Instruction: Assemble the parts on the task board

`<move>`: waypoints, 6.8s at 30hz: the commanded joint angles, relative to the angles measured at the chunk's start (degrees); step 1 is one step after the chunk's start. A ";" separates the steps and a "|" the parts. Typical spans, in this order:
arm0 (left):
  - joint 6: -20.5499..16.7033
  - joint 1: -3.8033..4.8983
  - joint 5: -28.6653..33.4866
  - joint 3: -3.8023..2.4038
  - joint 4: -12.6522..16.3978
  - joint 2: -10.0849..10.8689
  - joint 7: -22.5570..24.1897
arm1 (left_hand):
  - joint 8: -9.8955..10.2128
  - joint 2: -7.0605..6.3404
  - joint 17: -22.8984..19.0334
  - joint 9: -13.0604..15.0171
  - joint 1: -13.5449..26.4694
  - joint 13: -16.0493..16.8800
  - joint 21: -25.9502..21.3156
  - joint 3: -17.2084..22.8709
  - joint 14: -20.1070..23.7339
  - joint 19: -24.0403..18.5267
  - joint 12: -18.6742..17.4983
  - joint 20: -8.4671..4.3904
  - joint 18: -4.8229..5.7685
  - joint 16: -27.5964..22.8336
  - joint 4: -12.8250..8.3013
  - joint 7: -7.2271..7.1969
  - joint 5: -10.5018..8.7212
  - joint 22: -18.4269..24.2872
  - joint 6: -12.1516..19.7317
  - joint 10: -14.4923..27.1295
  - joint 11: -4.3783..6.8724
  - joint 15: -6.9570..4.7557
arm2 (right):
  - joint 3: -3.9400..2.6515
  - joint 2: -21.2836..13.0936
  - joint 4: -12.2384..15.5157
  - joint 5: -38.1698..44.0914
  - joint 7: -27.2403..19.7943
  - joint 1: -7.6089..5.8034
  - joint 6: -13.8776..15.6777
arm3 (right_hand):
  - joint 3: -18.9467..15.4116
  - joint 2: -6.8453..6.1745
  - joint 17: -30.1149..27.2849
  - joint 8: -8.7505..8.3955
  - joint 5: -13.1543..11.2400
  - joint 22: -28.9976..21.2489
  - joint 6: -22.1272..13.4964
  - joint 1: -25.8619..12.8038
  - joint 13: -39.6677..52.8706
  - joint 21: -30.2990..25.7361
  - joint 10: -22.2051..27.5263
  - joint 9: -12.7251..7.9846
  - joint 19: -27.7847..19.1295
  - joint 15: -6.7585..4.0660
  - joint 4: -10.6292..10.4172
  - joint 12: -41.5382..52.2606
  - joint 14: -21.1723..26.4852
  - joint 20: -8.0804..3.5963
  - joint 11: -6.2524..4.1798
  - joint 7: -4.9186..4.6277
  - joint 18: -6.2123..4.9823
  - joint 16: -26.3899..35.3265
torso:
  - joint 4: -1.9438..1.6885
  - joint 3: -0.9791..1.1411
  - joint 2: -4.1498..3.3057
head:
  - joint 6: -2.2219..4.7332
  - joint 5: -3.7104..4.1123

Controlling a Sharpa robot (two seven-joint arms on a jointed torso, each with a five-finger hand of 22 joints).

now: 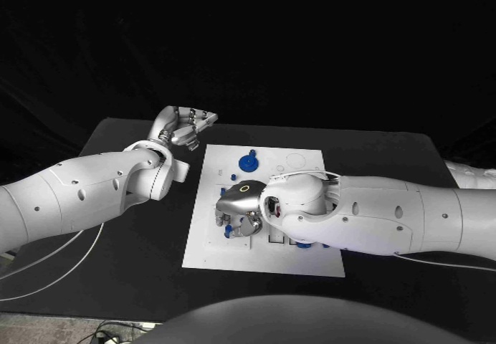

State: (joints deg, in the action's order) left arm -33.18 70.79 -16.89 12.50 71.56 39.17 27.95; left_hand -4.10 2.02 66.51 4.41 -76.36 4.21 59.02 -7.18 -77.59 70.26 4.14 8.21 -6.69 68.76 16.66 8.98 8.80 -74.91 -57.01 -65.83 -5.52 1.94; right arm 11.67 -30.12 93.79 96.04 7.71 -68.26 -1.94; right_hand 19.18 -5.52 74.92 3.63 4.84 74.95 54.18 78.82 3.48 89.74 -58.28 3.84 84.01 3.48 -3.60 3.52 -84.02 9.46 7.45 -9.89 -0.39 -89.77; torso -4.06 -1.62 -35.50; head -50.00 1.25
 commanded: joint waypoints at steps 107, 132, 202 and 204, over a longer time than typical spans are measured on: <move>1.72 -1.40 -0.24 -0.05 -1.94 -2.02 0.61 | -0.01 0.72 0.00 -0.02 -0.43 0.10 -0.17 -0.52 0.38 -0.17 -0.04 -0.08 0.45 -0.13 0.01 -0.03 0.32 -2.48 0.50 0.41 -0.19 -0.05 | 1.88 -28.60 13.01 -56.46 31.05 -0.86 9.58 | -20.02 8.08 15.08 16.85 12.11 15.05 -20.63 -10.09 86.52 0.26 -31.72 12.49 5.99 1.20 -2.46 86.48 -5.98 1.40 1.11 -2.85 0.39 -0.23 | 0.63 -0.13 0.75 | 0.00 6.05; 1.77 -1.39 -0.24 -0.05 -1.81 -1.90 0.58 | -0.02 0.81 -0.02 -0.02 -0.51 0.11 -0.24 -0.58 0.40 -0.19 -0.03 -0.08 0.44 -0.14 0.01 -0.03 0.36 -2.49 0.49 0.40 -0.18 -0.05 | 1.88 -25.44 9.68 -55.38 32.05 0.06 9.61 | -18.11 9.88 15.08 19.41 7.81 15.05 -20.09 -10.55 86.52 0.26 -31.72 13.30 5.99 1.09 -1.50 86.48 -5.98 1.38 0.81 -2.49 0.39 -0.23 | 0.63 -0.15 0.75 | 0.00 6.13; 1.73 -1.38 -0.33 -0.05 -1.76 -1.69 0.38 | -0.07 0.94 -0.09 0.01 -0.60 0.12 -0.32 -0.70 0.45 -0.20 0.01 -0.08 0.43 -0.20 0.02 -0.06 0.39 -2.52 0.41 0.34 -0.17 -0.05 | 1.86 -21.99 8.57 -78.83 24.48 -1.56 15.90 | -6.94 10.84 15.08 9.94 6.34 15.05 -1.77 -6.26 86.52 0.26 -31.72 8.44 5.99 -1.77 2.86 86.48 -5.98 -1.40 -2.17 0.70 0.39 -0.23 | 0.66 -0.16 0.72 | 0.00 5.29; 1.74 -1.38 -0.33 -0.05 -1.76 -1.68 0.37 | -0.07 0.94 -0.09 0.01 -0.60 0.12 -0.32 -0.70 0.45 -0.20 0.01 -0.08 0.43 -0.20 0.02 -0.06 0.39 -2.52 0.41 0.34 -0.17 -0.05 | 1.85 -21.80 8.47 -78.53 24.76 -1.53 16.22 | -6.94 10.84 15.08 9.94 6.34 15.05 -1.77 -6.27 86.52 0.26 -31.72 8.44 5.99 -1.77 2.85 86.48 -5.98 -1.40 -2.17 0.70 0.39 -0.23 | 0.68 -0.17 0.74 | 0.00 5.34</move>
State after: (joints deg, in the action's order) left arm -32.18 69.36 -16.95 12.50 69.69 37.56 27.91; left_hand -4.10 2.63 66.52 4.41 -76.96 4.27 59.02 -7.49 -77.59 70.25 4.14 8.21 -6.69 68.76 16.66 8.98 8.98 -74.91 -57.01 -65.62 -5.73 1.94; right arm 13.51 -52.04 102.31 17.09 31.42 -69.86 13.62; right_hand 12.21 5.45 74.91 13.66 11.48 74.94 48.78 73.08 74.92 89.74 -84.00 12.23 83.90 2.24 -0.39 89.84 -84.04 8.50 5.70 -12.45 -0.38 -89.77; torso -3.42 -1.77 -34.76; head -50.00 6.59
